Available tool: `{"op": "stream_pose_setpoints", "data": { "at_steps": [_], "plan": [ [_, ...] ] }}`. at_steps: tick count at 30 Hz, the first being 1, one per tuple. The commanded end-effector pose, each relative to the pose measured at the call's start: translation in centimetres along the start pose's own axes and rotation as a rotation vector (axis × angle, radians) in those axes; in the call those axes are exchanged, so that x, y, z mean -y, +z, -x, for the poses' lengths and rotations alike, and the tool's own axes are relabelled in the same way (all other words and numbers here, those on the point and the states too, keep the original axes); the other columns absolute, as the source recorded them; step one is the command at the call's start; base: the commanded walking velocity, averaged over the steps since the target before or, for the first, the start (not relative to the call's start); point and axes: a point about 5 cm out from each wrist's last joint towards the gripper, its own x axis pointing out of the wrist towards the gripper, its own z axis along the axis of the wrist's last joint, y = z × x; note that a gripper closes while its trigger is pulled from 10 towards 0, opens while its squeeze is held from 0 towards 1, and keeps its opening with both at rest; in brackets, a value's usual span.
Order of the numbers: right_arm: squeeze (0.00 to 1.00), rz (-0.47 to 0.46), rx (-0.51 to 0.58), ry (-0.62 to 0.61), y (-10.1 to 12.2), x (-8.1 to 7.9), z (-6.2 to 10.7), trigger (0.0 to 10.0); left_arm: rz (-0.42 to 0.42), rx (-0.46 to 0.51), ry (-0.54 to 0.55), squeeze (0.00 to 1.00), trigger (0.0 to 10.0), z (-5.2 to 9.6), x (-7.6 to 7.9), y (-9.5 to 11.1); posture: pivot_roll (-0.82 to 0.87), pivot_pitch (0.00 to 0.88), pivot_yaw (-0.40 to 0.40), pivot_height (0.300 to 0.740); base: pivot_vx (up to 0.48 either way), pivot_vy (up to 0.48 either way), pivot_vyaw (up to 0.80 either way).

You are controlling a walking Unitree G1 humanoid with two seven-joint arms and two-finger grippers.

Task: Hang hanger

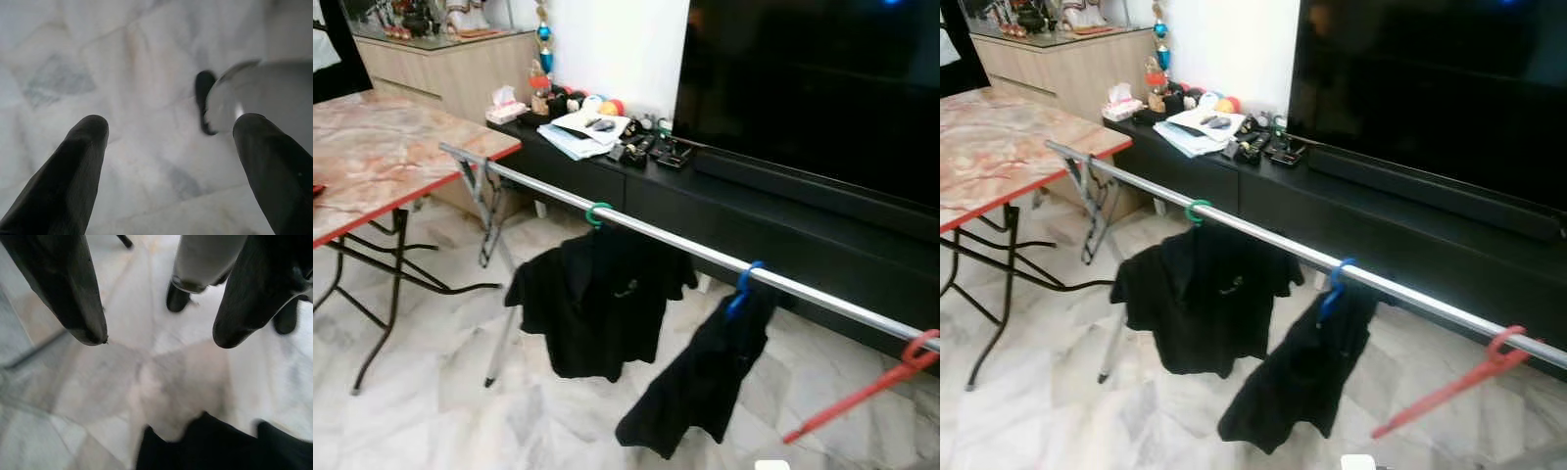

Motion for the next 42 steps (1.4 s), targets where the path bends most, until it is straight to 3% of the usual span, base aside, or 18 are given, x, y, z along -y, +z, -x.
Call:
{"op": "stream_pose_setpoints", "data": {
  "at_steps": [1, 8, 19, 34, 38, 42],
  "plan": [
    [0.00, -0.005, -0.018, -0.024, -0.7, 1.2, 0.1, 10.0, -0.003, 0.000, -0.012, 0.00, 10.0, -0.1, 0.4, 0.1, 0.09, 0.000, -0.009, 0.740, 0.000, 0.285, 0.00],
    [0.00, 0.000, -0.016, -0.021, -0.6, 1.2, 0.1, 10.0, -0.002, -0.002, -0.012, 0.00, 10.0, -0.1, 0.4, 0.1, 0.10, 0.000, -0.010, 0.740, 0.000, 0.284, 0.00],
    [0.00, 0.011, -0.015, -0.001, -0.7, 0.0, 0.1, 10.0, -0.002, -0.002, -0.014, 0.00, 10.0, -0.1, 0.4, 0.1, 0.10, 0.000, -0.009, 0.740, 0.000, 0.283, 0.00],
    [0.00, 0.003, -0.014, -0.004, -0.7, 0.1, 0.1, 10.0, 0.000, -0.005, -0.012, 0.00, 10.0, 0.0, 0.3, 0.0, 0.10, 0.000, -0.008, 0.740, 0.000, 0.284, 0.00],
    [0.00, 0.001, -0.014, -0.004, -0.7, 0.1, 0.1, 10.0, 0.020, 0.005, -0.018, 0.00, 10.0, 0.0, 0.4, 0.1, 0.10, 0.000, -0.008, 0.740, 0.000, 0.060, 0.00],
    [0.00, -0.001, -0.013, -0.003, -0.6, 0.0, 0.1, 10.0, 0.116, 0.007, -0.042, 0.00, 10.0, -0.1, 0.6, 0.4, 0.10, 0.000, -0.008, 0.740, 0.000, 0.000, 0.00]
  ]
}}
